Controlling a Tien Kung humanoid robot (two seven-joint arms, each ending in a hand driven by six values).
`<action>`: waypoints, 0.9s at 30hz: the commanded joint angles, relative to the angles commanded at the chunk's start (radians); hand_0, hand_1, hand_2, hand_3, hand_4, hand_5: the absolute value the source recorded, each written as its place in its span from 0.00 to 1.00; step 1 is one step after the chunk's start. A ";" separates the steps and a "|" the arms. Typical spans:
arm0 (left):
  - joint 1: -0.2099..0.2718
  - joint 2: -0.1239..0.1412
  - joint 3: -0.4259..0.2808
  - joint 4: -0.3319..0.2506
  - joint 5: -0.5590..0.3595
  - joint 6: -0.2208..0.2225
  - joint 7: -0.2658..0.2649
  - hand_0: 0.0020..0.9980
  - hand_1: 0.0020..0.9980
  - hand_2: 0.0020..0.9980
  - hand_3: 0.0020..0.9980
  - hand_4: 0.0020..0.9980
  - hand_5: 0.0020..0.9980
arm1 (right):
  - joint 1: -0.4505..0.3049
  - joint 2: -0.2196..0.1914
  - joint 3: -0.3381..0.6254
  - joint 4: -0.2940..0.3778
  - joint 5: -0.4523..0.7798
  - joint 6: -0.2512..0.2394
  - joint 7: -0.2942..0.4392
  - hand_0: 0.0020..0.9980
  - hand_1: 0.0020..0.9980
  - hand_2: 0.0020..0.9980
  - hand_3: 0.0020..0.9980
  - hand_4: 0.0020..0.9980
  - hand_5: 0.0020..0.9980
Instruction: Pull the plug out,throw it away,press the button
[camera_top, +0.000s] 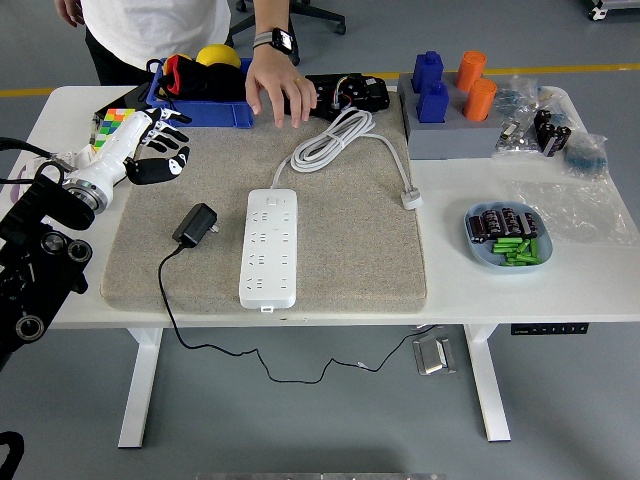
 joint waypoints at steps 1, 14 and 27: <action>0.013 -0.005 -0.028 -0.005 0.004 0.003 -0.005 0.90 0.94 0.89 0.87 0.76 0.24 | 0.001 0.000 0.001 0.000 0.000 0.000 0.000 0.77 0.73 0.72 0.71 0.89 0.66; 0.072 -0.028 -0.231 -0.047 0.027 -0.001 -0.023 0.94 0.97 0.94 0.94 0.79 0.37 | 0.010 -0.006 0.011 0.000 -0.007 -0.010 0.001 0.77 0.73 0.72 0.71 0.89 0.66; 0.074 -0.029 -0.289 -0.067 -0.020 -0.014 -0.024 0.94 0.97 0.94 0.94 0.83 0.37 | 0.046 -0.015 -0.020 -0.003 0.004 -0.004 0.001 0.77 0.73 0.72 0.71 0.89 0.66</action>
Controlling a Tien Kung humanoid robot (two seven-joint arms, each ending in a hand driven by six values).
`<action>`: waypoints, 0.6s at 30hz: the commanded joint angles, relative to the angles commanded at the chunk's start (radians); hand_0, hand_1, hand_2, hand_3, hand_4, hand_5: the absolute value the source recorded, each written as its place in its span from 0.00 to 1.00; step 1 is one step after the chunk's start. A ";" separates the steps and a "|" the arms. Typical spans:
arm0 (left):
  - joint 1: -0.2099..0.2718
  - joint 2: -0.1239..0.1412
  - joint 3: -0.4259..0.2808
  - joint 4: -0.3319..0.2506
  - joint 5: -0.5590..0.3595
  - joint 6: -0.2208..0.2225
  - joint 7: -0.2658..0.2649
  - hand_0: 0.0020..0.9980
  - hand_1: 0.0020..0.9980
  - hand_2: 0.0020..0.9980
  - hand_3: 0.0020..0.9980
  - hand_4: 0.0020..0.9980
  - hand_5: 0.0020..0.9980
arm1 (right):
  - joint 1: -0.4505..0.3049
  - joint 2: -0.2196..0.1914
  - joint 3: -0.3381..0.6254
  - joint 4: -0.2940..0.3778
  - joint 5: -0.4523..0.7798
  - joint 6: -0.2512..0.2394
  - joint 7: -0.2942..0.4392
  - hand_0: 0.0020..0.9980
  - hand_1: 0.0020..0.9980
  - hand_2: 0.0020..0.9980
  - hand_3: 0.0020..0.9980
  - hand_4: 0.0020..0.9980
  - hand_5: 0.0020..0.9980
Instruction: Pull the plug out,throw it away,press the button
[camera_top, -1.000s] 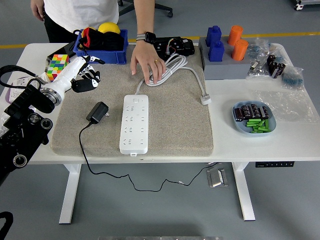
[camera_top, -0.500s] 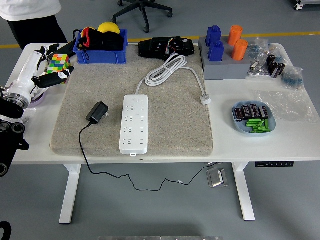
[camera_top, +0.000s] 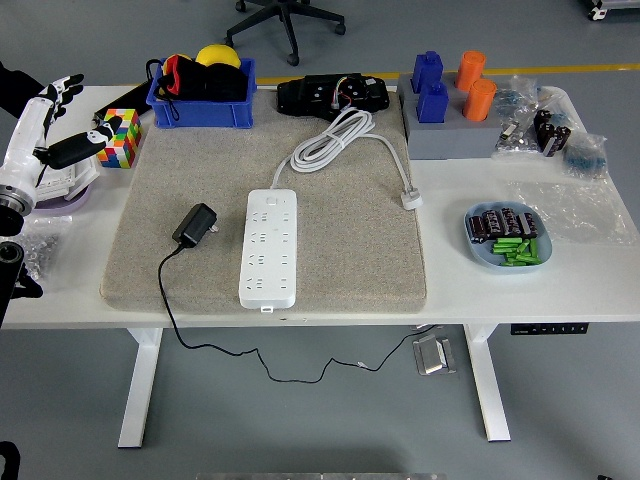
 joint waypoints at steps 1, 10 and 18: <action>0.000 0.001 -0.001 0.000 0.000 0.000 0.000 0.94 0.97 0.94 0.94 0.83 0.37 | 0.003 -0.002 -0.004 -0.001 0.000 0.001 0.000 0.77 0.73 0.72 0.71 0.89 0.66; 0.035 -0.005 -0.004 -0.018 -0.003 -0.002 0.002 0.94 0.97 0.94 0.94 0.84 0.40 | -0.026 -0.006 -0.007 0.001 0.000 0.000 0.000 0.77 0.73 0.72 0.71 0.89 0.66; 0.035 -0.001 -0.002 -0.034 -0.006 -0.004 0.004 0.94 0.97 0.94 0.94 0.84 0.40 | -0.020 -0.006 -0.006 0.003 0.002 0.000 0.000 0.77 0.73 0.72 0.71 0.89 0.66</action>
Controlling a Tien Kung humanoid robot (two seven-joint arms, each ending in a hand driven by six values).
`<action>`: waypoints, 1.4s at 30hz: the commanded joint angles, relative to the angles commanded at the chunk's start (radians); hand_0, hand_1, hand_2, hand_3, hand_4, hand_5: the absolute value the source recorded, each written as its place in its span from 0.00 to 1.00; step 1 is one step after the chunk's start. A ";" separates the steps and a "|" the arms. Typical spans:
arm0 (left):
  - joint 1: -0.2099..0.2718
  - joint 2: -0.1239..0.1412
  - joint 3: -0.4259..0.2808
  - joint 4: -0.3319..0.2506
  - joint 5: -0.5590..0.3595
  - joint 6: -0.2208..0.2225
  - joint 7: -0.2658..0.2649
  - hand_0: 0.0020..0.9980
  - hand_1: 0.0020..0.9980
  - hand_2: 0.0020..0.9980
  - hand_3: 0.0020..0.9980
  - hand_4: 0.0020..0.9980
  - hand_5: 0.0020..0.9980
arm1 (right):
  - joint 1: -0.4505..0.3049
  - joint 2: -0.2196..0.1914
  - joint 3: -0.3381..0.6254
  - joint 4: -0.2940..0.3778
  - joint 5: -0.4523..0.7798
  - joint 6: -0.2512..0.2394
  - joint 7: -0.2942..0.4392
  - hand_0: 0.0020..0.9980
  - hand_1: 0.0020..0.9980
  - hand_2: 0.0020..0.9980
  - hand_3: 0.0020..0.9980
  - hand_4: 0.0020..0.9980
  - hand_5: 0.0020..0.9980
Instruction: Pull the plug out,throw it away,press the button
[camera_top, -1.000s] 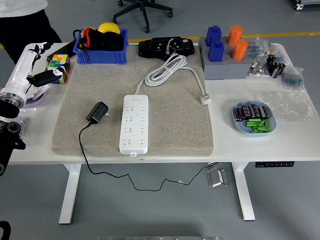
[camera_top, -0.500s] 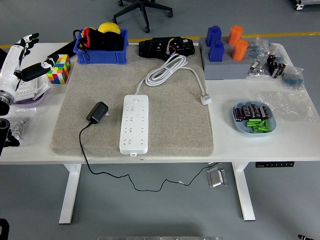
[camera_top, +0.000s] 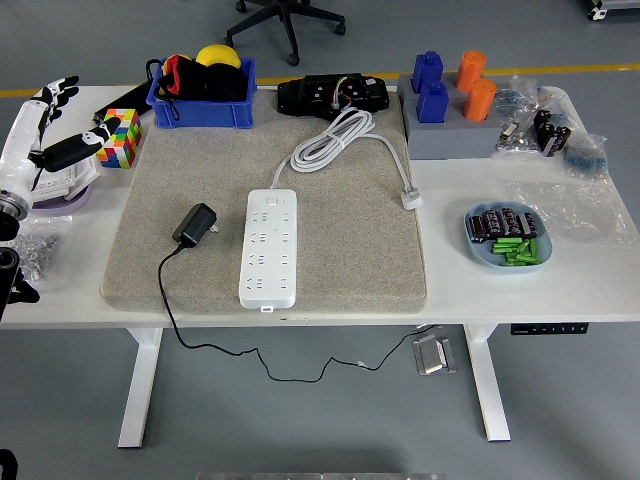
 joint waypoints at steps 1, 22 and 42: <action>-0.001 0.001 0.000 -0.001 0.000 -0.001 0.001 0.94 0.97 0.94 0.94 0.84 0.40 | 0.001 -0.001 0.000 0.000 0.000 0.000 0.000 0.77 0.73 0.72 0.71 0.89 0.66; 0.011 0.002 0.001 -0.015 0.004 0.000 0.007 0.93 0.92 0.91 0.95 0.83 0.41 | -0.003 -0.004 -0.010 0.000 0.004 0.007 0.005 0.77 0.73 0.72 0.71 0.89 0.66; 0.017 -0.002 -0.005 -0.027 0.004 -0.014 0.020 0.92 0.90 0.90 0.95 0.81 0.41 | -0.010 -0.003 -0.002 0.000 -0.001 0.005 0.001 0.77 0.73 0.72 0.71 0.89 0.66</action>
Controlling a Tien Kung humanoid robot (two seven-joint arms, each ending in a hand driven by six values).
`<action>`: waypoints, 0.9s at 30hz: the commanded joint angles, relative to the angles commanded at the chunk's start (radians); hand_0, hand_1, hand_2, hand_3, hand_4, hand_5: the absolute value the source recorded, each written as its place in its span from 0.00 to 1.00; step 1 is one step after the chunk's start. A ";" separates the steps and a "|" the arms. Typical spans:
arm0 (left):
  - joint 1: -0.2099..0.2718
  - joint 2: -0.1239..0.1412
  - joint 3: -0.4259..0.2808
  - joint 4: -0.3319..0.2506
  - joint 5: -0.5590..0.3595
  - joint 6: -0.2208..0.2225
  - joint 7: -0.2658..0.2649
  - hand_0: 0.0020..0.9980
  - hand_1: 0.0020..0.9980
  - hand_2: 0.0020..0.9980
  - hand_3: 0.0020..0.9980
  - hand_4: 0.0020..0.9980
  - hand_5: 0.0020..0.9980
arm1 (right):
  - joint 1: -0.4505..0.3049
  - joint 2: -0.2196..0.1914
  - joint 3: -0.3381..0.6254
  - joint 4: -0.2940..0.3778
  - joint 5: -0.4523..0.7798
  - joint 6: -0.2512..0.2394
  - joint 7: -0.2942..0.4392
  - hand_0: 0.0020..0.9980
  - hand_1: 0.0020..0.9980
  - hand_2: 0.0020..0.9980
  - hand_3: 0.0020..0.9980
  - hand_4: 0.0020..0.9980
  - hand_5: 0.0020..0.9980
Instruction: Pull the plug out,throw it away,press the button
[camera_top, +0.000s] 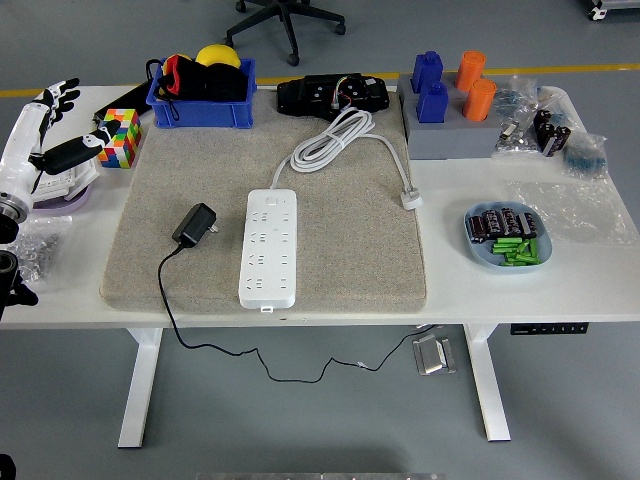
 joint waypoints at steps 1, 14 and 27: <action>0.001 0.000 -0.001 -0.002 0.000 -0.001 0.001 0.92 0.90 0.90 0.95 0.81 0.41 | 0.000 0.001 0.001 0.000 0.000 0.000 0.000 0.77 0.73 0.72 0.71 0.89 0.66; 0.008 -0.003 -0.009 -0.014 0.008 -0.013 0.017 0.92 0.88 0.88 0.94 0.80 0.41 | -0.004 0.004 0.011 0.000 -0.002 0.000 0.000 0.77 0.73 0.72 0.71 0.89 0.66; 0.015 -0.006 -0.022 -0.023 0.013 -0.011 0.019 0.91 0.86 0.87 0.92 0.78 0.40 | -0.009 0.010 0.023 0.001 -0.006 -0.001 0.000 0.77 0.73 0.72 0.71 0.89 0.66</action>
